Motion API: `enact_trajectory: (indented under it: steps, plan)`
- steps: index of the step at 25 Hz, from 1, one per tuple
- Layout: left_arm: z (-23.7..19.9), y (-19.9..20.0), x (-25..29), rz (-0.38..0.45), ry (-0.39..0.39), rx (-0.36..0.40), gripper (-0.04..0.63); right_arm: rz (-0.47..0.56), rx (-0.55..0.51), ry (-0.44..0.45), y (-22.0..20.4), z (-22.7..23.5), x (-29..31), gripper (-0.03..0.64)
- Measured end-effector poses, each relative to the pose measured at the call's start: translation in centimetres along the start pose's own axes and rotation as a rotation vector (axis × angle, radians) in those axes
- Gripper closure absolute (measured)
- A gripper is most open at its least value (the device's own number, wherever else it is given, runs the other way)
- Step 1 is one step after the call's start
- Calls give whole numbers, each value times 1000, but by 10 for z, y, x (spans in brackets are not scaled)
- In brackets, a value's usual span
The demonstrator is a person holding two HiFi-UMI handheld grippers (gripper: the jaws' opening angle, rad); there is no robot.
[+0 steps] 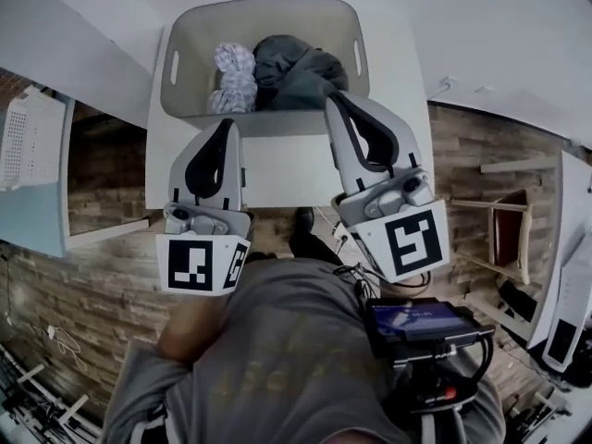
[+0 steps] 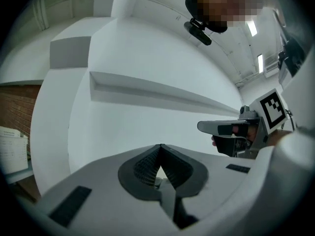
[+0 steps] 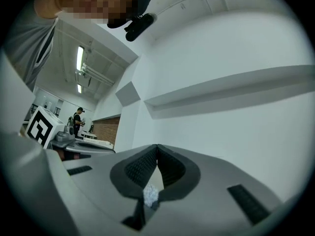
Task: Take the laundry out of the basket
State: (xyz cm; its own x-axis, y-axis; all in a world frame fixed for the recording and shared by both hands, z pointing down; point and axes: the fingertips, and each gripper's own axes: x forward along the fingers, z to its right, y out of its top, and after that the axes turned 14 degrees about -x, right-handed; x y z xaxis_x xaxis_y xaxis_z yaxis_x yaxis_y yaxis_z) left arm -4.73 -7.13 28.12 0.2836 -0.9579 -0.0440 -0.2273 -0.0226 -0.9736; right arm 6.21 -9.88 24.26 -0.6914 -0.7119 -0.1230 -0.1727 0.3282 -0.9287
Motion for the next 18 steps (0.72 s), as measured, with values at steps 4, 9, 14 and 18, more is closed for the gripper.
enact_trajectory:
  steps: [4, 9, 14, 18]
  plan:
    - [-7, 18, 14, 34, 68, 28, 588, 17, -6, 68, 4, 15, 29, 609]
    - [-15, 35, 25, 60, 110, 66, 588, 34, -21, 93, 5, 25, 52, 609]
    - [-30, 42, 34, 77, 132, 66, 588, 28, -24, 116, -2, 23, 70, 609]
    - [-43, 45, 50, 81, 117, 56, 588, 2, -37, 116, -11, 26, 87, 609]
